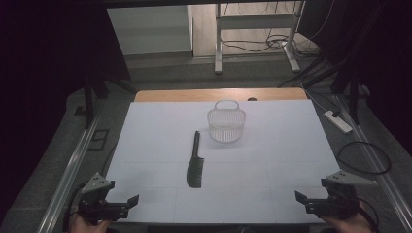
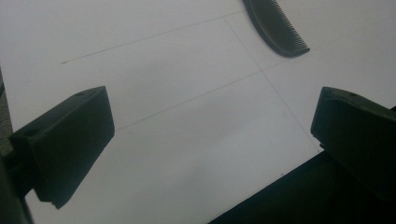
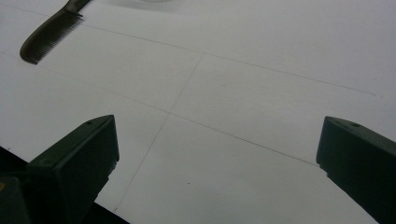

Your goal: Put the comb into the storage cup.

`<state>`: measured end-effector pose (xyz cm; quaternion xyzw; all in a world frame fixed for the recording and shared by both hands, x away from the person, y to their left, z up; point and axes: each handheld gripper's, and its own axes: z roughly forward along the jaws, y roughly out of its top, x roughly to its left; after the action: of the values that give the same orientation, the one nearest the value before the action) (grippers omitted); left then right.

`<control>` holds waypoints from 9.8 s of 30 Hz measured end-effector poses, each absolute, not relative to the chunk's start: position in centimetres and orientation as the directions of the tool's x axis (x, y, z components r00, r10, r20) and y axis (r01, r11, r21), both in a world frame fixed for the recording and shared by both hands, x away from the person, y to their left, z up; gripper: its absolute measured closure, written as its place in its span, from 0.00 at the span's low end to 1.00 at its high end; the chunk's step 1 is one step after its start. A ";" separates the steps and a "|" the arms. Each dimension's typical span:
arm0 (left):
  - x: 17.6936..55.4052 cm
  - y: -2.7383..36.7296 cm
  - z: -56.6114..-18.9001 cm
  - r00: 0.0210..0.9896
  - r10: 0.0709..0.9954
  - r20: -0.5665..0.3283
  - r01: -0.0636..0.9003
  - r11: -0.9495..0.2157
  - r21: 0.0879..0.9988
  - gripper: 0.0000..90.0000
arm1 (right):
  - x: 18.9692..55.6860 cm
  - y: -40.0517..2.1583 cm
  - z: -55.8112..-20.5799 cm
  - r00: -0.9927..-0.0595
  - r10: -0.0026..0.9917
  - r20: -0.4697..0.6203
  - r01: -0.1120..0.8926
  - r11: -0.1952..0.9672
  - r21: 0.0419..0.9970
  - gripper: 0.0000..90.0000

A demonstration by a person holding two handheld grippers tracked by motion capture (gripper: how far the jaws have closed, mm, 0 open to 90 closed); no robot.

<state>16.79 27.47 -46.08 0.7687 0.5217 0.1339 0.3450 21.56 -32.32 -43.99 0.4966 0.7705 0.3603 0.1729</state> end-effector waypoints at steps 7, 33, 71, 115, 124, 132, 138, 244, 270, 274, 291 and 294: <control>16.7 27.6 -46.1 0.413 0.897 -0.160 0.711 -0.207 0.672 0.00 | 21.5 -32.2 -44.0 -0.460 0.884 0.085 0.634 0.260 0.728 0.00; 16.9 27.5 -46.0 0.417 0.888 -0.193 0.722 -0.195 0.664 0.00 | 21.4 -31.8 -44.0 -0.477 0.878 0.045 0.619 0.299 0.727 0.00; 21.6 25.3 -45.6 0.516 0.834 -0.197 0.693 -0.271 0.668 0.00 | 21.1 -31.6 -43.9 -0.514 0.857 0.030 0.590 0.328 0.738 0.00; 28.9 20.0 -45.5 0.608 0.775 -0.173 0.670 -0.384 0.636 0.00 | 21.2 -31.5 -44.0 -0.515 0.856 0.030 0.595 0.332 0.732 0.00; 30.2 19.1 -45.4 0.619 0.764 -0.179 0.664 -0.388 0.639 0.00 | 21.2 -31.5 -44.0 -0.518 0.855 0.030 0.595 0.334 0.731 0.00; 31.3 18.0 -45.0 0.634 0.753 -0.177 0.654 -0.398 0.643 0.00 | 21.3 -31.5 -44.0 -0.515 0.857 0.030 0.596 0.332 0.731 0.00; 32.2 17.0 -45.0 0.643 0.746 -0.175 0.650 -0.411 0.639 0.00 | 21.2 -31.5 -44.0 -0.517 0.856 0.030 0.595 0.334 0.731 0.00; 40.7 10.2 -51.1 0.705 0.705 -0.075 0.654 -0.606 0.453 0.99 | 21.5 -31.5 -44.1 -0.525 0.850 0.042 0.609 0.341 0.716 0.01; 42.9 14.8 -51.3 0.615 0.788 -0.029 0.731 -0.557 0.395 0.99 | 21.5 -31.5 -44.1 -0.527 0.849 0.045 0.610 0.341 0.715 0.01; 42.6 16.1 -51.3 0.605 0.796 -0.041 0.745 -0.547 0.382 0.99 | 21.5 -31.5 -44.1 -0.528 0.848 0.046 0.611 0.342 0.714 0.01; 39.3 20.9 -51.4 0.562 0.823 -0.081 0.784 -0.500 0.368 0.99 | 21.5 -31.4 -44.1 -0.535 0.844 0.046 0.610 0.348 0.712 0.02; 38.3 21.7 -51.5 0.556 0.826 -0.093 0.789 -0.489 0.372 0.99 | 21.6 -31.4 -44.1 -0.536 0.843 0.045 0.610 0.350 0.711 0.02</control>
<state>38.27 21.65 -51.52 0.8614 0.4687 0.0488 0.1894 21.56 -31.38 -44.11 0.4515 0.8043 0.3482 0.1675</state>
